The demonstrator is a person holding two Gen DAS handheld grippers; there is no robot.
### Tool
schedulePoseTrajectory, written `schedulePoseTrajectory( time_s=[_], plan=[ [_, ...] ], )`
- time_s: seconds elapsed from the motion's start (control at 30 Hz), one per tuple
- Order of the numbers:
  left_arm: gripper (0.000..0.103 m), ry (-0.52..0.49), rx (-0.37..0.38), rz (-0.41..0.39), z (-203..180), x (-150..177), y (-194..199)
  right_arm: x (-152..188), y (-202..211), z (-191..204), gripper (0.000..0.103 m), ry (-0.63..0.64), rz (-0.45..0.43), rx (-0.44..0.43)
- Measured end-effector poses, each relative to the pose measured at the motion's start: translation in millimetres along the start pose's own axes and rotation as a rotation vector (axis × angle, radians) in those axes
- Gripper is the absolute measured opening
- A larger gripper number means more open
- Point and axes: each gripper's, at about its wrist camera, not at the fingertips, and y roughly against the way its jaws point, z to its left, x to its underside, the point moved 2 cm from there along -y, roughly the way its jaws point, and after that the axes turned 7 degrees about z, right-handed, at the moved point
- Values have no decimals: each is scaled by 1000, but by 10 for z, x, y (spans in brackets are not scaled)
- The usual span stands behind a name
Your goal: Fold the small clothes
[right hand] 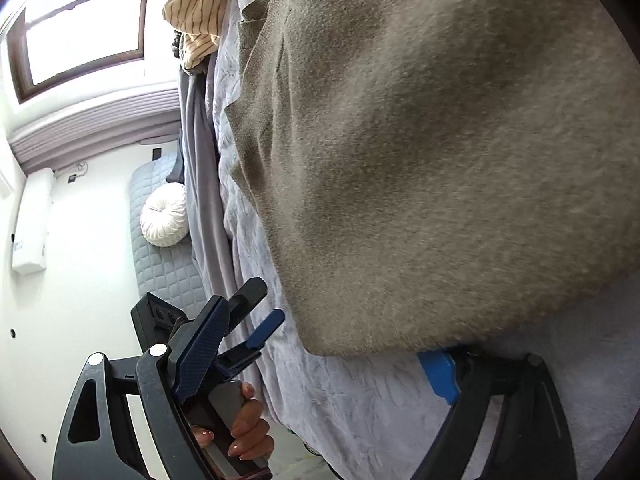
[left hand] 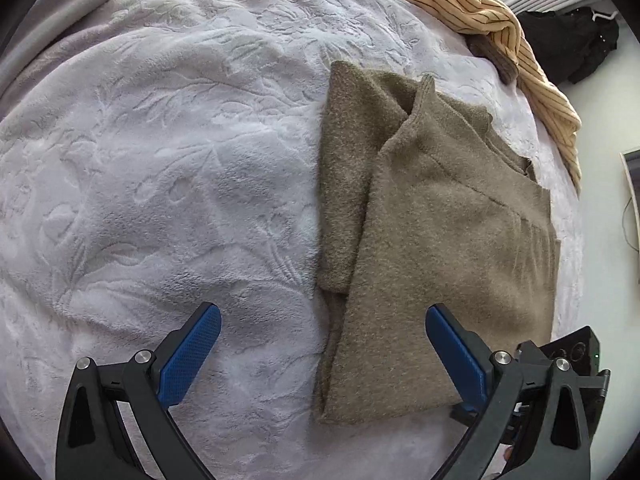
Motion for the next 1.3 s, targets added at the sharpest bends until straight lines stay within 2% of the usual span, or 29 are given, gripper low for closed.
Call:
schedulePoseTrajectory(
  time_s=[0.03, 0.07, 0.1, 0.13, 0.17, 0.47, 0.53, 0.57, 0.63, 0.7, 0.77, 0.83, 0.9, 0.93, 1.0, 1.03, 1.2, 1.3],
  plan=[
    [103, -3, 25, 5, -14, -16, -12, -5, -37, -3, 90, -20, -5, -12],
    [103, -6, 46, 10, -28, -38, -20, -11, -59, -9, 83, -43, -12, -27],
    [103, -8, 64, 14, -54, -46, -25, -24, -67, -21, 71, -67, -17, -69],
    [103, -9, 96, 22, -104, -44, -34, -37, -78, -39, 35, -91, -10, -112],
    [103, -7, 127, 31, -113, -60, -54, -56, -65, -52, 10, -107, -7, -131],
    [103, 40, 355, 102, -305, -333, -317, -117, 193, 407, 10, 71, 2, -157],
    [102, 12, 383, 96, -441, -416, -313, -118, 212, 454, 10, 101, 10, -144],
    [96, -17, 384, 90, -540, -448, -308, -115, 212, 451, 10, 109, 16, -133],
    [92, -82, 333, 83, -741, -483, -320, -86, 196, 394, 10, 118, 35, -93],
    [54, -148, 269, 82, -895, -476, -379, -31, 169, 291, 10, 121, 65, -45],
    [46, -177, 196, 109, -932, -457, -493, 37, 154, 175, 11, 112, 107, 8],
    [46, -186, 148, 104, -901, -432, -548, 108, 188, 61, 13, 111, 157, 66],
    [46, -170, 150, 97, -844, -414, -569, 175, 270, 1, 15, 136, 190, 149],
    [46, -155, 154, 95, -805, -408, -571, 187, 324, -11, 20, 150, 201, 182],
    [46, -142, 155, 96, -777, -411, -583, 186, 472, -11, 48, 176, 210, 241],
    [46, -144, 148, 94, -769, -405, -577, 174, 567, 7, 70, 187, 204, 255],
    [46, -169, 91, 83, -812, -388, -578, -70, 971, 291, 72, 289, 135, 295],
    [47, -162, 80, 81, -817, -395, -586, -332, 1088, 405, 72, 327, 59, 368]
  ],
)
